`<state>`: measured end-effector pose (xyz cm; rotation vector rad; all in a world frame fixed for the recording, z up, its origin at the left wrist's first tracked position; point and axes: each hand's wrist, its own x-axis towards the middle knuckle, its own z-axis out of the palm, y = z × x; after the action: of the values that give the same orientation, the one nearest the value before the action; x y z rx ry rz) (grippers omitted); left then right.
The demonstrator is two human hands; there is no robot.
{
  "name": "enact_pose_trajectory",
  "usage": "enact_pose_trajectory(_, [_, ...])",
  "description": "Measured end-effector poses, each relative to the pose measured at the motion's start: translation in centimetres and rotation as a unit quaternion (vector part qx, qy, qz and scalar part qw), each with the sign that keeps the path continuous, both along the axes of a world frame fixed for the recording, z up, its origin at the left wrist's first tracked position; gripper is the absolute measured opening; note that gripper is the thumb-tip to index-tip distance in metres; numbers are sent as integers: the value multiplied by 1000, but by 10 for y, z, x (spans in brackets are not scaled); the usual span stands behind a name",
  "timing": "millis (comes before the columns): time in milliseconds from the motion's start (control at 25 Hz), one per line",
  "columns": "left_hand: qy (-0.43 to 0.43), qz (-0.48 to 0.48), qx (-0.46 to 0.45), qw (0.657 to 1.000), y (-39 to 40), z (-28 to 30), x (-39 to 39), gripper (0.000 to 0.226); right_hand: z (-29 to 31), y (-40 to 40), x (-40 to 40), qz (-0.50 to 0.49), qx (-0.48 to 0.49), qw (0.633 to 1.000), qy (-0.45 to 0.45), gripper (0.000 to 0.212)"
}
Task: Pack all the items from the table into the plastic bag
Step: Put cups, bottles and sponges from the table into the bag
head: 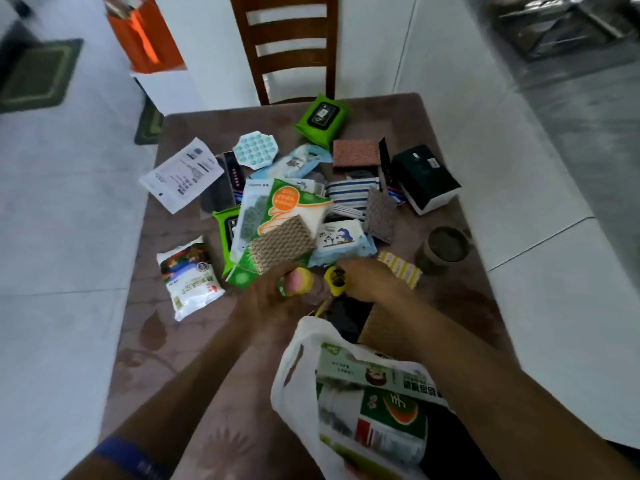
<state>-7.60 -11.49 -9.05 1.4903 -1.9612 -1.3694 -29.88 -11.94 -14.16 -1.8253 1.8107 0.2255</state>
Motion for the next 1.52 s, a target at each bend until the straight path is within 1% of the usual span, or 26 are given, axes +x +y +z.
enact_pose_trajectory(40, [13, 40, -9, 999, 1, 9, -2, 50, -8, -1, 0, 3, 5, 1000, 19, 52])
enact_pose_trajectory(80, [32, 93, 8, 995, 0, 12, 1, 47, -14, -1, 0, 11, 6, 999, 38, 60])
enact_pose_trajectory(160, [101, 187, 44, 976, 2, 19, 19, 37, -17, -6, 4, 39, 4, 997, 73, 69])
enact_pose_trajectory(280, [180, 232, 92, 951, 9, 38, 34, 35, -11, -15, 10, 71, 4, 987, 147, 73])
enact_pose_trajectory(320, [195, 233, 100, 947, 10, 48, 37, 35, -6, -15, 9, 68, 9, 986, 149, 71])
enact_pose_trajectory(360, [210, 222, 100, 947, 12, 59, 38, 34, 1, -11, 7, 50, 11, 991, 124, 66])
enact_pose_trajectory(440, [228, 199, 100, 948, 19, 83, 33, 39, 24, 6, -2, -28, -3, 999, 41, 46])
enact_pose_trajectory(480, [230, 185, 97, 950, 24, 98, 29, 46, 40, 16, -7, -78, -21, 997, -4, 38])
enact_pose_trajectory(520, [235, 168, 95, 953, 30, 113, 24, 50, 59, 29, -11, -137, -50, 988, -50, 37])
enact_pose_trajectory(560, [256, 143, 93, 952, 39, 129, 19, 52, 81, 45, -17, -200, -93, 971, -93, 37])
enact_pose_trajectory(640, [301, 81, 41, 949, 59, 159, 14, 53, 126, 90, -22, -305, -201, 918, -155, 40])
enact_pose_trajectory(720, [320, -19, -35, 946, 80, 182, 15, 51, 167, 152, -15, -385, -304, 858, -150, 37])
enact_pose_trajectory(760, [313, -75, -45, 946, 90, 186, 15, 49, 183, 185, -8, -412, -344, 830, -152, 34])
enact_pose_trajectory(800, [282, -133, -41, 949, 99, 183, 12, 47, 193, 216, 1, -436, -372, 802, -167, 31])
enact_pose_trajectory(880, [170, -225, -45, 958, 114, 166, -1, 45, 195, 263, 13, -472, -390, 758, -226, 30])
enact_pose_trajectory(960, [56, -266, -67, 960, 124, 134, -22, 43, 174, 284, 20, -507, -357, 716, -322, 32])
enact_pose_trajectory(1000, [12, -275, -91, 957, 129, 118, -34, 41, 161, 289, 24, -520, -329, 703, -356, 37])
enact_pose_trajectory(1040, [-34, -276, -129, 952, 132, 101, -47, 39, 147, 289, 23, -524, -301, 705, -372, 39])
enact_pose_trajectory(1080, [-76, -273, -169, 944, 134, 86, -57, 38, 132, 287, 22, -521, -276, 721, -364, 36])
enact_pose_trajectory(1160, [-118, -270, -221, 930, 139, 64, -66, 40, 106, 281, 22, -505, -276, 764, -291, 34])
enact_pose_trajectory(1240, [-105, -257, -219, 935, 146, 60, -63, 44, 88, 277, 20, -460, -325, 803, -194, 36])
enact_pose_trajectory(1320, [-69, -221, -225, 946, 151, 68, -57, 49, 73, 272, 19, -397, -330, 851, -94, 35])
enact_pose_trajectory(1400, [-36, -180, -287, 940, 155, 85, -54, 46, 60, 271, 19, -334, -265, 905, -1, 35])
enact_pose_trajectory(1440, [-40, -158, -337, 927, 153, 92, -53, 44, 56, 269, 18, -308, -226, 924, 22, 36])
enact_pose_trajectory(1480, [-66, -132, -383, 912, 147, 95, -54, 43, 55, 267, 15, -293, -191, 936, 25, 38])
enact_pose_trajectory(1520, [-121, -102, -399, 903, 137, 96, -55, 47, 57, 265, 12, -284, -171, 943, 13, 39])
